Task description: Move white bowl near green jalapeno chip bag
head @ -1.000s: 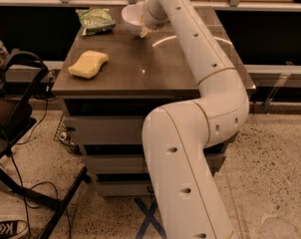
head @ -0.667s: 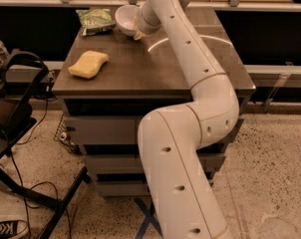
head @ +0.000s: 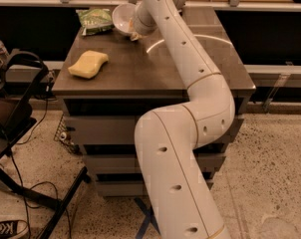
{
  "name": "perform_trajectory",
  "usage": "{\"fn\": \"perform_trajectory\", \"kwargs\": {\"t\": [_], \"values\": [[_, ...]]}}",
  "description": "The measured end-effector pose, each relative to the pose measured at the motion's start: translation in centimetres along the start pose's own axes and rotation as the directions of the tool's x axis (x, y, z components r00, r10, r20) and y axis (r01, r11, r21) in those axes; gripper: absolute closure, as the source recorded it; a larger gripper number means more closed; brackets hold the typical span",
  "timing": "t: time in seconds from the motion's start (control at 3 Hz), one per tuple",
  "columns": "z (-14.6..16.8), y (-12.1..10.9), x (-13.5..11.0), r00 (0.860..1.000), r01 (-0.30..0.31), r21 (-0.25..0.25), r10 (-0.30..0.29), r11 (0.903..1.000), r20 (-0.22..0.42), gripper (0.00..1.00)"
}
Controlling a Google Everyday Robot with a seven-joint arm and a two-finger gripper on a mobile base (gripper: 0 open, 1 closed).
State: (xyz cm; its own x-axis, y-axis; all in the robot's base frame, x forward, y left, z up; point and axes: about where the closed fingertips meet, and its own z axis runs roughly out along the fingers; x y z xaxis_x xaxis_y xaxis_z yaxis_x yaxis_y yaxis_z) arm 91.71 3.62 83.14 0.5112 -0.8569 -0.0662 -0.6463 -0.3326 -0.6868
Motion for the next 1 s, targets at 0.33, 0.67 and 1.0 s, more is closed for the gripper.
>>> {"fn": "perform_trajectory", "kwargs": {"t": [0.33,0.67,1.0], "values": [[0.21,0.12,-0.11,1.000,0.000,-0.003,0.000,1.0000,0.002,0.57],[0.34,0.20,-0.19,1.000,0.000,-0.006,0.000,1.0000,0.003,0.26],[0.50,0.26,-0.27,1.000,0.000,-0.008,0.000,1.0000,0.004,0.03]]}}
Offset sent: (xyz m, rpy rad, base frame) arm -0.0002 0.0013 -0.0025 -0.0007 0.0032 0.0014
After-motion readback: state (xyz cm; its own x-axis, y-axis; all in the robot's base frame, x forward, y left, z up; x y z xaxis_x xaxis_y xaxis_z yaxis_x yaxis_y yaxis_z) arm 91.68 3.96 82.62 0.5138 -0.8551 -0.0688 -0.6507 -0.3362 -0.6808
